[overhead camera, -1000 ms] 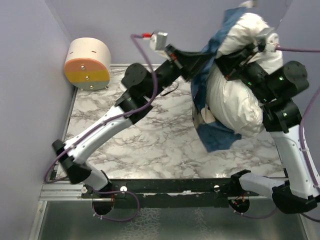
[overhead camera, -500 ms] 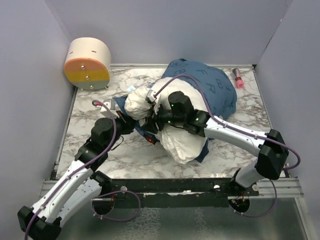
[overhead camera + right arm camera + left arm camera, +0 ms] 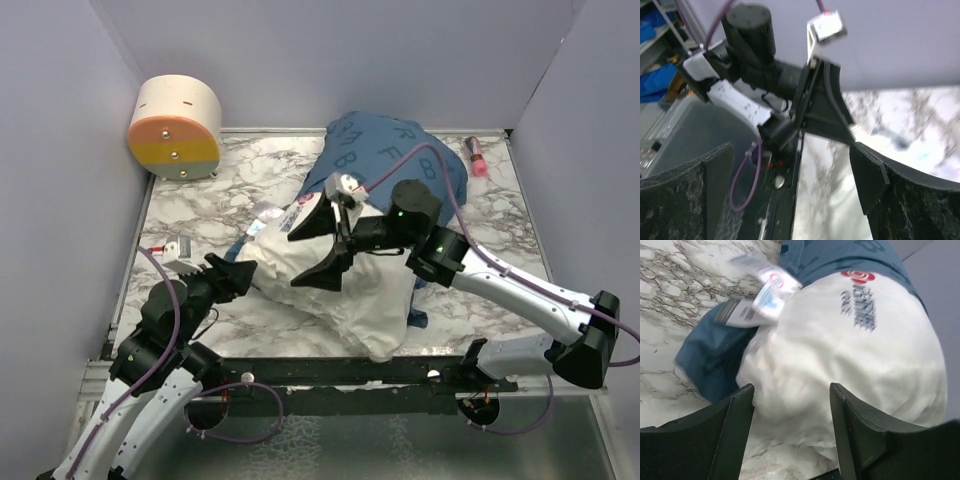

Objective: Put the pillow into the pillowcase
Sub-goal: Stuff the pillow into the pillowcase.

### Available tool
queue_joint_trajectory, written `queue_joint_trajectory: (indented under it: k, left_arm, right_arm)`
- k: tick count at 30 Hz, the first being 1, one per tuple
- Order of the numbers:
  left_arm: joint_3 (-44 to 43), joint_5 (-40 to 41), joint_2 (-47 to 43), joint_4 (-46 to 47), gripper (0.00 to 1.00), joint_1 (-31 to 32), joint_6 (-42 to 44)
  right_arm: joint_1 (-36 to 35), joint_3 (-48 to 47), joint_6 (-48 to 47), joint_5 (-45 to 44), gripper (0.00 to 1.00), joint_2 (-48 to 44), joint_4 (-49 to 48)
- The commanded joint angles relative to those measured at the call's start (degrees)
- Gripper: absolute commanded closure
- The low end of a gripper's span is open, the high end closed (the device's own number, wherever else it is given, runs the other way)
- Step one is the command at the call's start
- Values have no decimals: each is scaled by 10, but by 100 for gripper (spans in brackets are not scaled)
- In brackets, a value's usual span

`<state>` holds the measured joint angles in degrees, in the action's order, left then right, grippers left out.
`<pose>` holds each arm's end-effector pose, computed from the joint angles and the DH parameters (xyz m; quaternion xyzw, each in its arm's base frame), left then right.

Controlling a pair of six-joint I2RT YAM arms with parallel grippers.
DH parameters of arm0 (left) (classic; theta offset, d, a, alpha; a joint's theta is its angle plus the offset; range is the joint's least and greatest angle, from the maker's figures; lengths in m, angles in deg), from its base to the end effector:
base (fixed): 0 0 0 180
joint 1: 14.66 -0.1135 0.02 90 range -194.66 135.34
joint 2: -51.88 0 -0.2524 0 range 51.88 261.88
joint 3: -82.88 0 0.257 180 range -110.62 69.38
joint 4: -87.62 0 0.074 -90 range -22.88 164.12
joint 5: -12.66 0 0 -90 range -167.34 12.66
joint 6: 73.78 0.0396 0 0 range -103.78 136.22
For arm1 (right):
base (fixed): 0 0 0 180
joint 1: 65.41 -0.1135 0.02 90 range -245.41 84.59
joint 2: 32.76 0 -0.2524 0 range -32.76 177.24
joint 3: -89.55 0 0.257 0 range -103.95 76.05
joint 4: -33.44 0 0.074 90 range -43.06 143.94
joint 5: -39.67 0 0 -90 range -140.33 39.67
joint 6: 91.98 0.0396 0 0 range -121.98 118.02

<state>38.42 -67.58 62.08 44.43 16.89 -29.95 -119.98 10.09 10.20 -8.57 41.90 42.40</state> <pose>0.0850 -0.0443 0.2853 -0.1512 0.7441 -0.3559 0.5448 0.1597 0.2700 0.3709 -0.4737 0.5502 0.5680 0.3877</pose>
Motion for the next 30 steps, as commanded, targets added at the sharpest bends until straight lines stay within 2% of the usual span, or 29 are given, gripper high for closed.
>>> queue_joint_trajectory:
  k: [1,5,8,11,14,16,21,26,30]
  left_arm:
    - [-95,-44,93,-53,36,-2,70]
    - [-190,-76,184,-51,36,-2,144]
    - [-258,-110,245,-52,36,-1,188]
    - [-308,-215,313,-45,37,-2,197]
    - [-295,-325,345,10,40,-2,168]
    - [-268,-367,345,48,42,-2,146]
    - [-212,-420,345,107,45,-2,107]
    - [-175,-400,371,128,45,-1,109]
    - [-160,-356,418,131,45,-2,141]
  right_arm:
    - [7,-57,-22,-50,3,-2,29]
    - [8,-84,-36,-118,3,-10,68]
    - [30,-121,-55,-227,4,-10,142]
    - [101,-136,-51,-251,7,6,206]
    - [120,-124,-74,-343,12,11,252]
    - [120,-118,-86,-384,16,15,278]
    - [120,-98,-103,-385,24,13,302]
    - [120,-102,-111,-381,25,24,318]
    - [119,-121,-122,-433,29,51,341]
